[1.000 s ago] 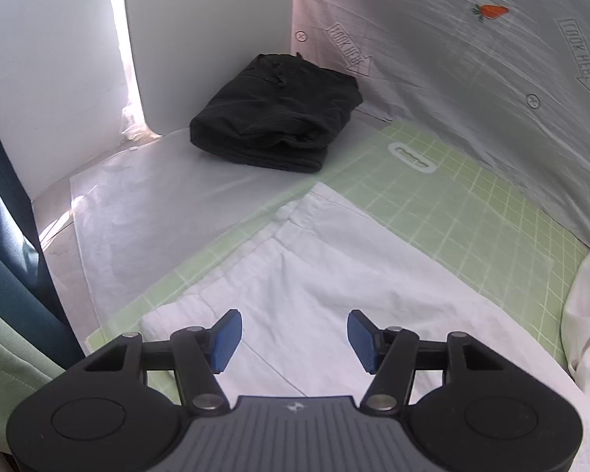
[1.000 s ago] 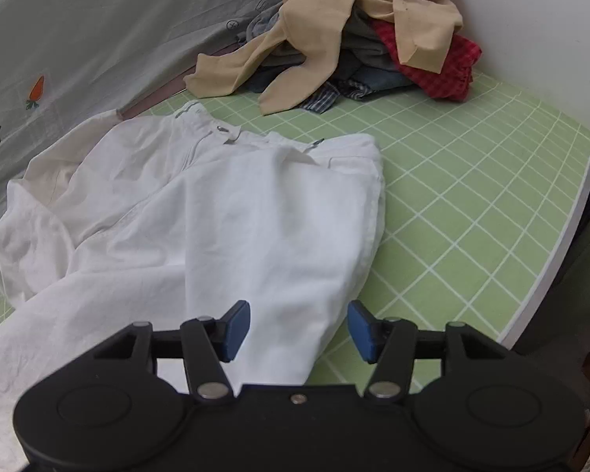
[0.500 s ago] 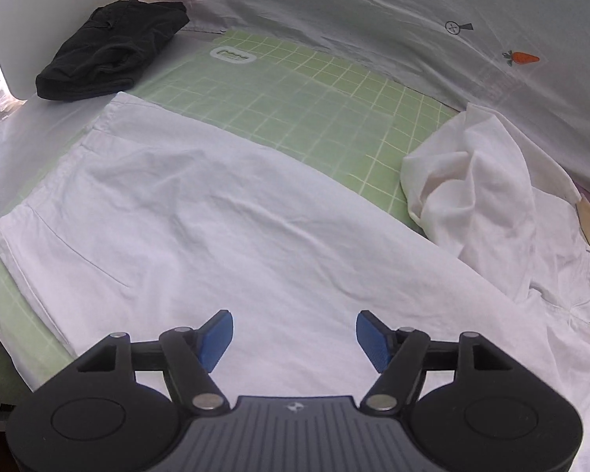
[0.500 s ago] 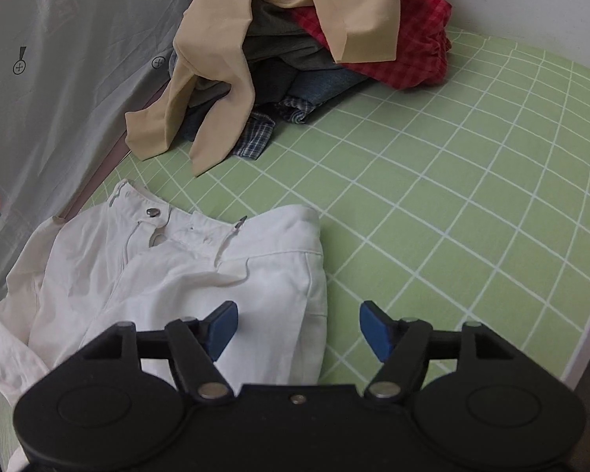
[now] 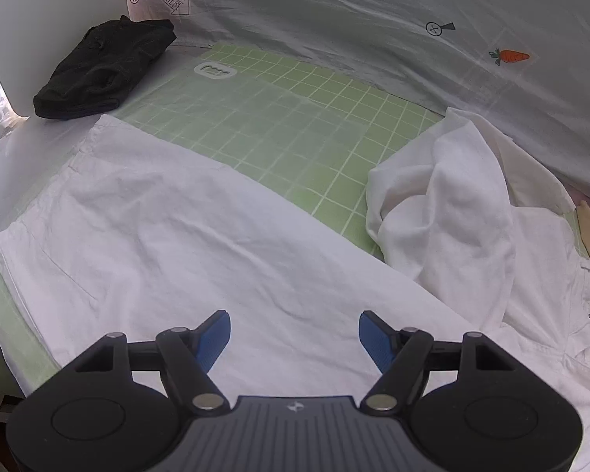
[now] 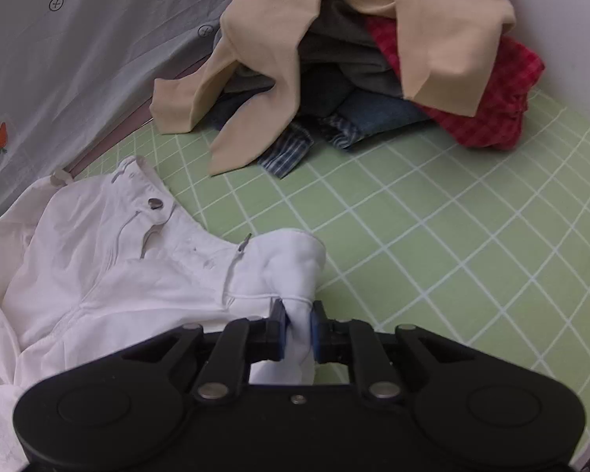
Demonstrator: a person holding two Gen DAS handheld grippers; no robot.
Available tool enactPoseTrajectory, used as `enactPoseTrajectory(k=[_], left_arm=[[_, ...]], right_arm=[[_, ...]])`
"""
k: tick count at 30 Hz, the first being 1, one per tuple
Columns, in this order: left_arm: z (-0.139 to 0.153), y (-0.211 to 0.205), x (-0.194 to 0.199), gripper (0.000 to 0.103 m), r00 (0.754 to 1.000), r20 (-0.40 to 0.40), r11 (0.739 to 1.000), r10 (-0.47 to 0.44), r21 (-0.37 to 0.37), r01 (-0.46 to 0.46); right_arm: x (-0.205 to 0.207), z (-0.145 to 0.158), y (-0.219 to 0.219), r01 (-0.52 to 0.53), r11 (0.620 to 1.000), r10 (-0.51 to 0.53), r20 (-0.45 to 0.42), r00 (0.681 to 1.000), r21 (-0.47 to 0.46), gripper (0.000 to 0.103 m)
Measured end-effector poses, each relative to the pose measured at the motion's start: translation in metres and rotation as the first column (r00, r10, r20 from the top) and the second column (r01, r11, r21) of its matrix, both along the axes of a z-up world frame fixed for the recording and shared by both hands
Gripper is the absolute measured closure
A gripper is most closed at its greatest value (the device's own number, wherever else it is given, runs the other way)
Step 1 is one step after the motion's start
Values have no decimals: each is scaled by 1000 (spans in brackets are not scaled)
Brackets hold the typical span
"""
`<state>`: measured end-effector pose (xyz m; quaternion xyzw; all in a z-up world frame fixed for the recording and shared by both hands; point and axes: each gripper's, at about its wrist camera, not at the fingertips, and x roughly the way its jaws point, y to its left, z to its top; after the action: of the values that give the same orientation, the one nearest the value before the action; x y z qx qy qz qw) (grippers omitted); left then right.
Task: Fold clothes
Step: 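Move the left gripper to the white shirt and close it on its edge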
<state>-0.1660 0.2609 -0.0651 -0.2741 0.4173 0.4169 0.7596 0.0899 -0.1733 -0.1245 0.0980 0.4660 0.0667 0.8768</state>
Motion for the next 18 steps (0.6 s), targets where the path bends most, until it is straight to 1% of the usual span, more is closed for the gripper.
enactPoseTrajectory(k=[1, 2, 4, 5, 7, 8, 9, 10, 11, 13, 14, 15, 17, 18], left_arm=[[3, 4, 1, 30, 1000, 1, 1000, -12, 6, 12], [5, 10, 4, 29, 1000, 0, 999, -29, 13, 29], [8, 24, 10, 29, 998, -2, 998, -64, 25, 64], [10, 33, 17, 29, 996, 0, 996, -87, 33, 87], [12, 48, 33, 28, 992, 7, 990, -129, 50, 129], [13, 56, 42, 27, 989, 12, 987, -149, 58, 148], [13, 63, 51, 27, 986, 17, 984, -168, 67, 166], [13, 69, 59, 27, 983, 20, 981, -184, 69, 182], [14, 76, 73, 27, 979, 22, 978, -201, 67, 199], [16, 88, 98, 27, 971, 34, 970, -237, 63, 235], [17, 93, 109, 26, 965, 45, 965, -257, 61, 254], [16, 96, 120, 25, 960, 50, 960, -276, 62, 273], [15, 102, 142, 25, 948, 60, 949, -313, 64, 309], [12, 103, 152, 24, 944, 59, 945, -324, 62, 321]], right_arm=[[-3, 2, -8, 59, 998, -59, 6, 998, -17, 91], [-4, -1, -15, 139, 990, -140, -12, 990, -26, 90], [-6, -11, -12, 194, 972, -200, -36, 979, -134, 89], [-7, -15, -5, 179, 964, -188, -28, 982, -196, 86], [-11, -13, 11, 192, 938, -197, 12, 980, -290, 73], [-12, -10, 18, 201, 923, -197, 44, 979, -328, 54], [-14, -7, 26, 214, 907, -196, 85, 977, -362, 32], [-17, -3, 33, 236, 890, -196, 141, 970, -389, 25], [-19, 2, 39, 255, 880, -192, 191, 963, -401, 21], [-17, 10, 50, 276, 877, -192, 240, 952, -394, 20], [-14, 13, 55, 286, 881, -200, 250, 947, -377, 14], [-9, 13, 59, 296, 887, -216, 248, 944, -354, 9], [0, 7, 66, 314, 895, -253, 219, 942, -317, 8], [8, 0, 69, 309, 900, -260, 189, 947, -307, 8]])
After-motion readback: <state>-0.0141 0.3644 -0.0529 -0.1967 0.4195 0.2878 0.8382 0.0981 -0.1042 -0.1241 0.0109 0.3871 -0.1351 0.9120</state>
